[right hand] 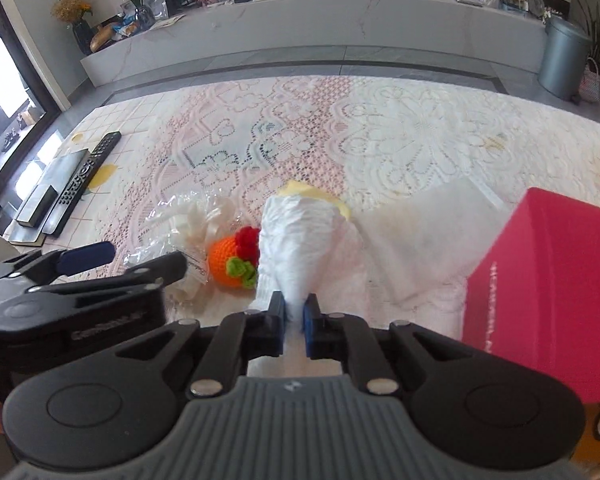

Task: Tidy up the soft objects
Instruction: 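Grasp the plastic-wrapped white bouquet with the left tool while the right tool holds the cloth, then carry the bouquet and white cloth over the orange box with both tools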

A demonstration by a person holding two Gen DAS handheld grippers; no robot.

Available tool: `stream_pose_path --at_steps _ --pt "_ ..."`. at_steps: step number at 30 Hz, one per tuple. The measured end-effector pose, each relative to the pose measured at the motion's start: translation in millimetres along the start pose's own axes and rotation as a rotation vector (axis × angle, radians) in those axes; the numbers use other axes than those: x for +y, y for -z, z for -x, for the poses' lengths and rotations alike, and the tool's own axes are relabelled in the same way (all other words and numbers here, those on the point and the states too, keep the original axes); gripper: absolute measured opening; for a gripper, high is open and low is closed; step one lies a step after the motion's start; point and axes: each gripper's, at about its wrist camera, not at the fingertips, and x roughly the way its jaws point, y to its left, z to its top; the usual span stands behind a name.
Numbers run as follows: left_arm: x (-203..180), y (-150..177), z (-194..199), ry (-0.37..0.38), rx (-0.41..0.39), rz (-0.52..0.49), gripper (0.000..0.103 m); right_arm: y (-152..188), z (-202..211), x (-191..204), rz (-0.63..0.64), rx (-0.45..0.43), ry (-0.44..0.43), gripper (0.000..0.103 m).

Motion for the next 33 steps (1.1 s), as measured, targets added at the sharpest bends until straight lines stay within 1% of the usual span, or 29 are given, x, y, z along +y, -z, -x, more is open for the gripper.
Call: stream_pose_path --at_steps 3,6,8,10,11,13,16,21,23,28,33 --pt "2 5 -12 -0.009 0.015 0.012 0.091 2 -11 1 0.000 0.016 -0.002 0.007" --pt "4 9 -16 0.009 0.000 0.017 0.091 4 -18 0 -0.004 0.029 0.000 0.007" --pt "3 10 -14 0.013 -0.009 0.016 0.083 5 -21 -1 -0.009 0.035 0.002 0.008" --pt "2 10 -11 0.022 -0.018 0.011 0.071 5 -22 -1 -0.008 0.035 0.002 0.008" --pt "1 10 -11 0.021 -0.019 0.005 0.069 5 -22 0 -0.006 0.034 0.003 0.008" --pt "1 11 -10 0.022 -0.020 -0.003 0.059 5 -22 1 -0.004 0.033 0.003 0.008" --pt "0 12 -8 0.024 -0.025 -0.014 0.051 5 -20 2 -0.001 0.029 0.004 0.008" --pt "4 13 11 0.017 -0.047 0.009 0.047 7 -8 0 -0.004 0.011 0.003 0.008" --pt "7 13 21 0.024 -0.056 0.034 0.046 8 1 -1 -0.007 -0.001 0.001 0.008" --pt "7 16 49 0.016 -0.075 0.078 0.046 15 24 -5 -0.024 -0.030 -0.009 0.008" --pt "3 24 85 0.061 -0.097 0.118 0.046 29 52 -10 -0.032 -0.053 -0.029 0.008"
